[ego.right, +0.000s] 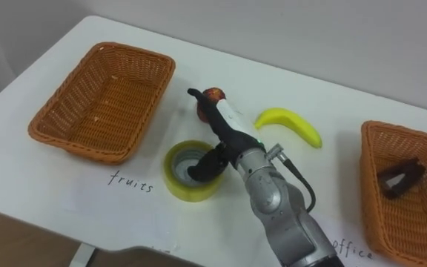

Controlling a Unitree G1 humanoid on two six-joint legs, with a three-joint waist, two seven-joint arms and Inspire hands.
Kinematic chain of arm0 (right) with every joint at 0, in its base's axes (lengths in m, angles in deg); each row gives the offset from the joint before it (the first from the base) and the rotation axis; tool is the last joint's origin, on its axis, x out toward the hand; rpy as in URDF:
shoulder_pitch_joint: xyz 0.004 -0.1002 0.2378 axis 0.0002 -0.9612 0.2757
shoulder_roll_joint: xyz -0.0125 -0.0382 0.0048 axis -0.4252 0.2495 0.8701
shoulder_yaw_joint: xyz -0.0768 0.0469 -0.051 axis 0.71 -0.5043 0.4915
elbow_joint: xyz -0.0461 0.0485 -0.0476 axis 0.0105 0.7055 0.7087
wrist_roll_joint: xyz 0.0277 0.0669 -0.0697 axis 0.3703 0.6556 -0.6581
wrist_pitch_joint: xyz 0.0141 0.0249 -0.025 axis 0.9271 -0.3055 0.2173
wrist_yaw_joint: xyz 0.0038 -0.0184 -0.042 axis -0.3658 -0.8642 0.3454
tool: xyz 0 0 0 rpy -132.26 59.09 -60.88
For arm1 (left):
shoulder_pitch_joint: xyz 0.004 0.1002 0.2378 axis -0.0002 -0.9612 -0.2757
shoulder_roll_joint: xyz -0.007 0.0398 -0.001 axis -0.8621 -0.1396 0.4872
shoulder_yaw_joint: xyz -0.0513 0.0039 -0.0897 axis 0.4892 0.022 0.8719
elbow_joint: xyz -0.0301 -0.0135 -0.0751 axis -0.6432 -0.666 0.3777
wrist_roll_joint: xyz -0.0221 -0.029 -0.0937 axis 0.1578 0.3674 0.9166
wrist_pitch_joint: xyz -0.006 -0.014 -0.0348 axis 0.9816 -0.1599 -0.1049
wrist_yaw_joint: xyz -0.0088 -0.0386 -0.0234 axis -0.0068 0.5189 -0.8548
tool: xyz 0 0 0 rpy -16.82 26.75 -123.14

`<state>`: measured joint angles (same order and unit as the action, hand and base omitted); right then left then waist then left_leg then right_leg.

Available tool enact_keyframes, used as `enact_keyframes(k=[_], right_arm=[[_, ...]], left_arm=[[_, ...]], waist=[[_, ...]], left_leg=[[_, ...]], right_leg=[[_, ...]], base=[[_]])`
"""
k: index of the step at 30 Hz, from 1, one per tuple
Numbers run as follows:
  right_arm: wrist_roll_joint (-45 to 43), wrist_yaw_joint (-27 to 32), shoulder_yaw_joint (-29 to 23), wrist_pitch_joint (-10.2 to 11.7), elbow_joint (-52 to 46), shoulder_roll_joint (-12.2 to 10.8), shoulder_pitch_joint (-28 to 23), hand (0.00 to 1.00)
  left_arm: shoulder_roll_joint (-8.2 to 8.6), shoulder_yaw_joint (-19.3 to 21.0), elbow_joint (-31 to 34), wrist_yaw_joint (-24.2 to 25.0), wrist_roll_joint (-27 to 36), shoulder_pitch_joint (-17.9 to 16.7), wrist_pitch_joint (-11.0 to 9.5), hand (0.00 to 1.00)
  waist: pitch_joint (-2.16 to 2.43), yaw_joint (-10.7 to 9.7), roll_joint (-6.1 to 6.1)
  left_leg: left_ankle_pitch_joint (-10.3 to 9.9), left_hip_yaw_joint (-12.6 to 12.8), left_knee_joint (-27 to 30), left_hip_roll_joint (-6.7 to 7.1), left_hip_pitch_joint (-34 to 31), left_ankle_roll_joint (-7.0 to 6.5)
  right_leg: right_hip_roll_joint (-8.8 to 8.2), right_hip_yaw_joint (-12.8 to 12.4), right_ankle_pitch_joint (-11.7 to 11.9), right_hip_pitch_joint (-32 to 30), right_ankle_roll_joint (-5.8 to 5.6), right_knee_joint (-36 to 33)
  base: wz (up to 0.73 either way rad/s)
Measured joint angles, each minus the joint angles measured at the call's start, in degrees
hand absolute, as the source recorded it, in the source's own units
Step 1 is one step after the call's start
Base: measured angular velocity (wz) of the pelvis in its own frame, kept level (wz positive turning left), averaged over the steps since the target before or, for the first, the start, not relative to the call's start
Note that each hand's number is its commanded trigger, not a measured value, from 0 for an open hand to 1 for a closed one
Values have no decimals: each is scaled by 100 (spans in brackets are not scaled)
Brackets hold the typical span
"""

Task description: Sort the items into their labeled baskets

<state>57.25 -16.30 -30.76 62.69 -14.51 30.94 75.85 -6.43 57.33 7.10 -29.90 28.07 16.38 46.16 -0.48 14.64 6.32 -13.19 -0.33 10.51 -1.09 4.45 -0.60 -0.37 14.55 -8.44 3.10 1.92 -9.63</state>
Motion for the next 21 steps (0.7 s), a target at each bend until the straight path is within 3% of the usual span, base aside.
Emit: enact_keyframes(k=[2,8,21], right_arm=[[-68,-129,-3,-35,1,0,2,0],[-52,-308,-11,-41,0,17,20,0],[-182,-624,-57,-45,-23,20,154,0]], left_arm=[[-2,19,0,3,-81,12,0,0],[-86,93,-3,4,-132,108,-9,0],[-124,101,-2,-6,-139,160,-20,0]], waist=[[13,-1,26],[-26,8,114],[-35,-2,103]], left_leg=[[0,-1,15,2,2,0],[1,-25,-11,13,7,-2],[4,-54,-11,12,15,-7]], right_leg=[[-3,8,0,14,0,-2],[-12,53,0,41,0,-2],[-15,123,0,43,0,2]], base=[[0],[2],[1]])
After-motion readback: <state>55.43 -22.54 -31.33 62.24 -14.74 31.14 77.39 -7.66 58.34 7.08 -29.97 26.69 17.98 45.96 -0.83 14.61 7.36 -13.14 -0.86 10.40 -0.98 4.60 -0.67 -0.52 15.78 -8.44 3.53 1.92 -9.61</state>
